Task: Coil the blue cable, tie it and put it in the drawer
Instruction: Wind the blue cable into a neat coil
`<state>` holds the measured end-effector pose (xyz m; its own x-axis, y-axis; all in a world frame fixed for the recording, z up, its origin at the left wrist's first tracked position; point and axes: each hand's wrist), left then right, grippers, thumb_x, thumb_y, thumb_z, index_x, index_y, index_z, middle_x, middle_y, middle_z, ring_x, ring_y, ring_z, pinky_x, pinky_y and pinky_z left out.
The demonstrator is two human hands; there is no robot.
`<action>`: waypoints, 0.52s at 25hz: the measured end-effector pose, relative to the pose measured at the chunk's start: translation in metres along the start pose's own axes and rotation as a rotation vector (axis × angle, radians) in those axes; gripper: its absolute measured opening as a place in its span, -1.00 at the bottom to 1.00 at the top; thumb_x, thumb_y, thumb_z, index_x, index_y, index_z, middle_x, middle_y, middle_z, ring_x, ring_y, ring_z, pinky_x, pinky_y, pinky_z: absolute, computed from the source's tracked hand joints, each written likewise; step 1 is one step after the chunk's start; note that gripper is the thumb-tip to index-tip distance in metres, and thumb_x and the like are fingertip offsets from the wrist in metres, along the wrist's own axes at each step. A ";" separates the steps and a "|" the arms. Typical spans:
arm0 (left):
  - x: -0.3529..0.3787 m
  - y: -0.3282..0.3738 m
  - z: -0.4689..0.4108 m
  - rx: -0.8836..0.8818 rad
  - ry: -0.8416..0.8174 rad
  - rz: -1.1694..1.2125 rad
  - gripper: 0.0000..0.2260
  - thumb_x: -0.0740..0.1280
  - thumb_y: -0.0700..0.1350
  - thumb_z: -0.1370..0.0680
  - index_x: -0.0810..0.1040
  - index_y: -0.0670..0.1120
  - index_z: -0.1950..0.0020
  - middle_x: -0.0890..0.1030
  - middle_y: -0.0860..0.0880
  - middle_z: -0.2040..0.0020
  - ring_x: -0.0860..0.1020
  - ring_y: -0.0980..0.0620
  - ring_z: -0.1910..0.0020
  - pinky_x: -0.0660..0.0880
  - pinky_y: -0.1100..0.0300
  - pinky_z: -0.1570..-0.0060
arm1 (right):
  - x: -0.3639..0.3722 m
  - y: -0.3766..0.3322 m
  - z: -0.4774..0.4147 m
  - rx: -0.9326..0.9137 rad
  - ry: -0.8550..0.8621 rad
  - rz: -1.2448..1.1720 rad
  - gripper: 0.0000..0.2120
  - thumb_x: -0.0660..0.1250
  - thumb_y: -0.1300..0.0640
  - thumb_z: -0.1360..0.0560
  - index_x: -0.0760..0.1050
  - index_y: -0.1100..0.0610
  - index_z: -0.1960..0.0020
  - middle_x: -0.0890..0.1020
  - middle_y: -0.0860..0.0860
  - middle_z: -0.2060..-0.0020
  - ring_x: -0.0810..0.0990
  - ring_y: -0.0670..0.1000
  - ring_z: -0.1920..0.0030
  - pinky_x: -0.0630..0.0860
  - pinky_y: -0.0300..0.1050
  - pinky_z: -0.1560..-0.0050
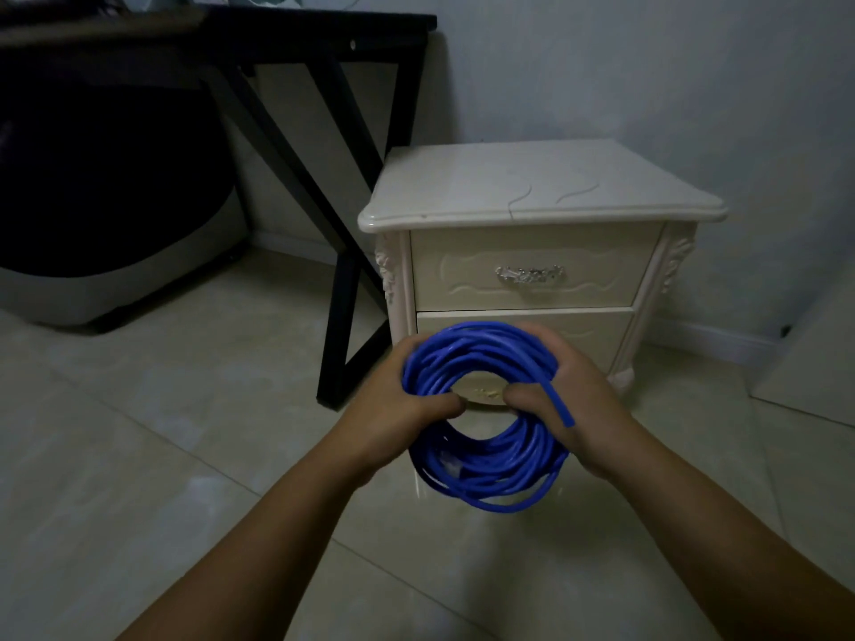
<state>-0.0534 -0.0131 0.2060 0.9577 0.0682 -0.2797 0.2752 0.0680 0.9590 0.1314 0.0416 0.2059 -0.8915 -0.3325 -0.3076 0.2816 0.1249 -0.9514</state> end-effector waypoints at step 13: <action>0.010 -0.001 -0.006 -0.114 -0.095 -0.249 -0.71 0.44 -0.27 -0.29 0.56 -0.11 0.02 0.61 -0.13 0.19 0.58 -0.06 0.26 0.55 0.05 0.15 | 0.000 -0.001 0.005 -0.126 -0.242 0.201 -0.33 0.52 0.18 -0.36 0.33 -0.23 -0.33 0.58 -0.10 0.04 0.65 -0.12 0.16 0.60 -0.23 0.12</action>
<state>-0.0450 -0.0065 0.2018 0.8671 -0.0577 -0.4947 0.4964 0.1830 0.8486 0.1325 0.0365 0.2071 -0.7083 -0.4996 -0.4987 0.3840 0.3201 -0.8661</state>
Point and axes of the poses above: each hand's wrist, its own z-axis away from the middle knuckle, its own x-axis out of the palm, y = z × x
